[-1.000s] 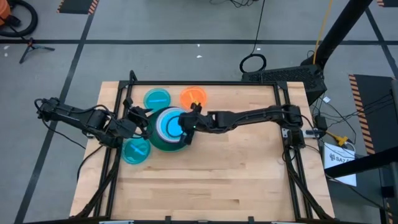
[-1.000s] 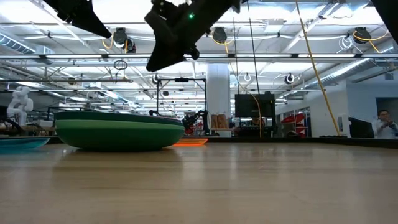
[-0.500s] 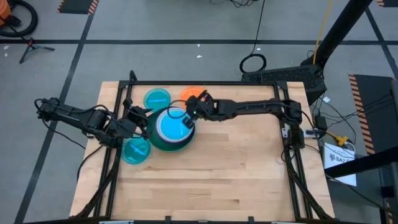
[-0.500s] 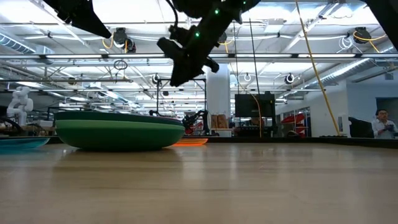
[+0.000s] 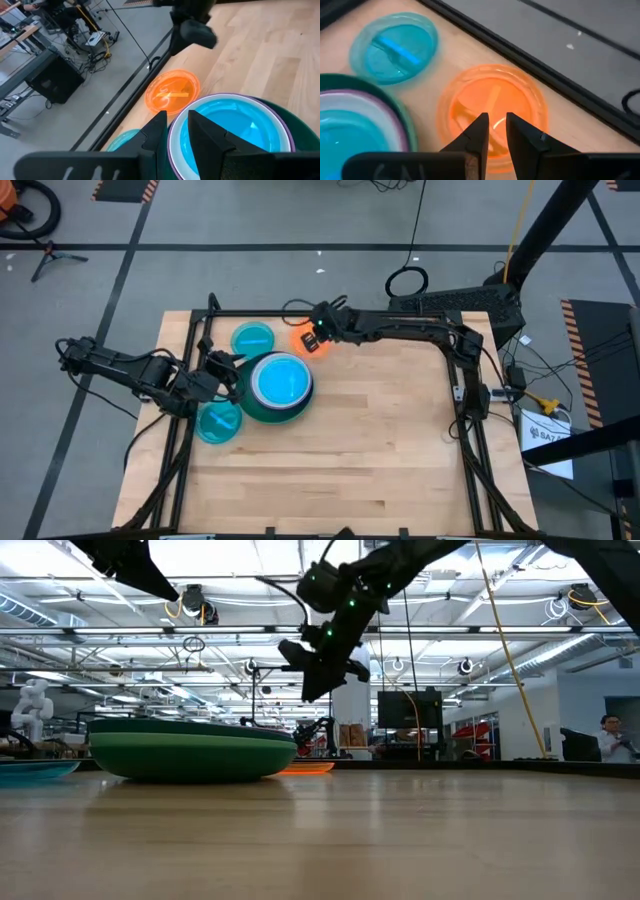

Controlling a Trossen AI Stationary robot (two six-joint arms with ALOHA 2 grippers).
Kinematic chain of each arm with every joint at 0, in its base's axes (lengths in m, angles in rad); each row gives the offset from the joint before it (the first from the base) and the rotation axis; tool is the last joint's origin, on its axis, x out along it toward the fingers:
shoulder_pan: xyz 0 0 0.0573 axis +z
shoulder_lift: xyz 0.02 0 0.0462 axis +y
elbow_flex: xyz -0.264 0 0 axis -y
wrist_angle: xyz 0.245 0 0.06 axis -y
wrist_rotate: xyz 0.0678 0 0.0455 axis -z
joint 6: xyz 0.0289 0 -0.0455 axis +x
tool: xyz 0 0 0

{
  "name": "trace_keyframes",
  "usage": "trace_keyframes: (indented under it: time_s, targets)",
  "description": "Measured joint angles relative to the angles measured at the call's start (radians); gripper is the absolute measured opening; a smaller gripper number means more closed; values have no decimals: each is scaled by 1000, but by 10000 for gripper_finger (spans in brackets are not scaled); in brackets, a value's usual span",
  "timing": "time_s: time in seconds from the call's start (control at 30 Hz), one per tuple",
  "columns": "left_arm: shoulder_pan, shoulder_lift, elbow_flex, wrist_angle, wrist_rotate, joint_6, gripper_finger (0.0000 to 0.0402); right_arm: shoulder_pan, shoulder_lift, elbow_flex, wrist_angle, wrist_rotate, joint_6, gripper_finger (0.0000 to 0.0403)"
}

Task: Stack plastic plates
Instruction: Stack the orange plate on top of the blue plate

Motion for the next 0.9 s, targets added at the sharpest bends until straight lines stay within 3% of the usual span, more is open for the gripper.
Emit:
trace_keyframes:
  time_s: [0.2,0.5,0.9]
  targets:
    - [2,0,0,-21,-20,-3,85,-59,45,0,0,-4,5,59]
    - [5,0,0,-106,-194,-83,85,-117,103,0,41,-2,-27,59]
    - [57,0,0,-135,-211,-103,85,-138,125,-1,51,-1,-73,59]
